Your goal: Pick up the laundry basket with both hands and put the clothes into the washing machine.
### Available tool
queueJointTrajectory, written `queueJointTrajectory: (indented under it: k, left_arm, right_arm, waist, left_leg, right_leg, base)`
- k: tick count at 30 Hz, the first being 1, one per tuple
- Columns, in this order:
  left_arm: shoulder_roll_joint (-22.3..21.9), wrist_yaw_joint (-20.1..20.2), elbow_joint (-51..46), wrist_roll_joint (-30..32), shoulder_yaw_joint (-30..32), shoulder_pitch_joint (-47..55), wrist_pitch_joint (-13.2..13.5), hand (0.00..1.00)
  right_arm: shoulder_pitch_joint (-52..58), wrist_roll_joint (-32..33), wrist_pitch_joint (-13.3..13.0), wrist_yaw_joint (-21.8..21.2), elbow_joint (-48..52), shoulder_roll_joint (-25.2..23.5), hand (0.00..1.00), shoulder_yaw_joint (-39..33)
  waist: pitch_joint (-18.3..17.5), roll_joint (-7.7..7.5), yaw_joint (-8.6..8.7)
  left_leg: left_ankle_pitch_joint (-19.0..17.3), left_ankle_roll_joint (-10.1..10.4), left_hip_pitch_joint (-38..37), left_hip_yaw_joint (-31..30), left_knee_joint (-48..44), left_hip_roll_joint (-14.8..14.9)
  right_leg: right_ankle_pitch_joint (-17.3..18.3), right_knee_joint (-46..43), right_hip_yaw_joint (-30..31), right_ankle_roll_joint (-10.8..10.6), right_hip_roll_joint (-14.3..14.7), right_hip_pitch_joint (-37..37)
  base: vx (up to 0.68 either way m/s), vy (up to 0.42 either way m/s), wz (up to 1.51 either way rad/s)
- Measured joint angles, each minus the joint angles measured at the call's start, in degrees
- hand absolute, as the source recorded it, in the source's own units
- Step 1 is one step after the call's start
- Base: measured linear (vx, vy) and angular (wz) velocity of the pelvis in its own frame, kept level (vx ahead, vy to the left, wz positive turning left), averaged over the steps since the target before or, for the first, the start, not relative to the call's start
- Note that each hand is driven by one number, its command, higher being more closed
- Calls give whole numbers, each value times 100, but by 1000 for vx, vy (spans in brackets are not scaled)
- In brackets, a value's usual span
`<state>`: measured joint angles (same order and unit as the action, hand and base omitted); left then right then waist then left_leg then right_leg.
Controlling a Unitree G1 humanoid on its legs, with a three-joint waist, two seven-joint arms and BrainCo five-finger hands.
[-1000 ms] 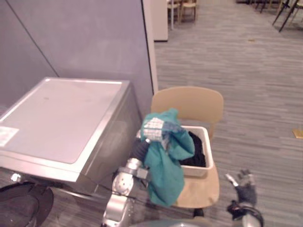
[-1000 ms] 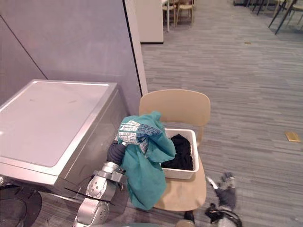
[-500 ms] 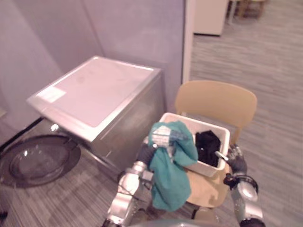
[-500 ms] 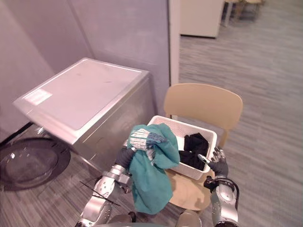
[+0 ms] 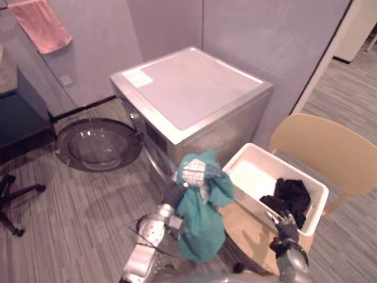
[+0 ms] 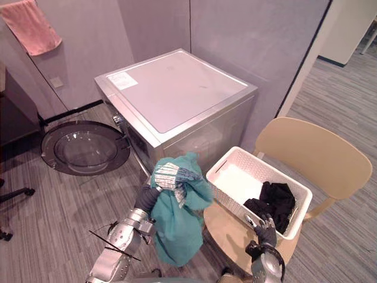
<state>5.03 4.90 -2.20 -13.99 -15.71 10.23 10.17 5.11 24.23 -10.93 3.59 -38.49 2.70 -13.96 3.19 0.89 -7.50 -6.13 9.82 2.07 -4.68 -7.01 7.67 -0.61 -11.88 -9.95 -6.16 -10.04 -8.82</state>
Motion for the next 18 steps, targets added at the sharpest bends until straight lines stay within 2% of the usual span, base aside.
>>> queueJointTrajectory:
  k: [3,5,8,13,18]
  left_arm:
    - [129,-5,-7,3,255,30,1,100]
    - [199,-16,-36,-1,378,81,2,100]
    - [208,-11,-146,-2,451,262,3,100]
    - [186,20,-178,15,421,253,-3,100]
    - [91,-7,-179,127,441,135,-45,100]
  right_arm:
    - [-187,-7,20,-3,-350,-20,0,379]
    - [-186,-6,18,-10,-340,-20,0,422]
    - [-157,-1,19,-12,-340,8,0,426]
    - [-127,-1,20,-160,-349,9,0,459]
    - [-154,3,32,-164,-652,22,0,473]
  waist:
    - [84,-111,-127]
    - [105,-141,-85]
    - [150,-183,-88]
    - [67,-380,-60]
    - [20,-449,56]
  left_leg:
    - [-91,-146,117,-126,-226,-115]
    - [-107,-171,262,-372,-301,-203]
    - [-116,-188,277,-616,-309,-320]
    - [-100,-249,369,-649,-235,-377]
    - [-48,-261,462,-576,-268,-377]
  right_leg:
    - [-41,215,361,-79,22,176]
    - [236,332,987,-227,178,288]
    - [587,192,1632,-322,370,346]
    - [668,264,2239,-386,520,344]
    - [483,555,2500,-196,546,334]
  base:
    - [-54,103,19]
    - [-35,23,62]
    - [7,-14,52]
    - [55,12,3]
    - [126,23,-9]
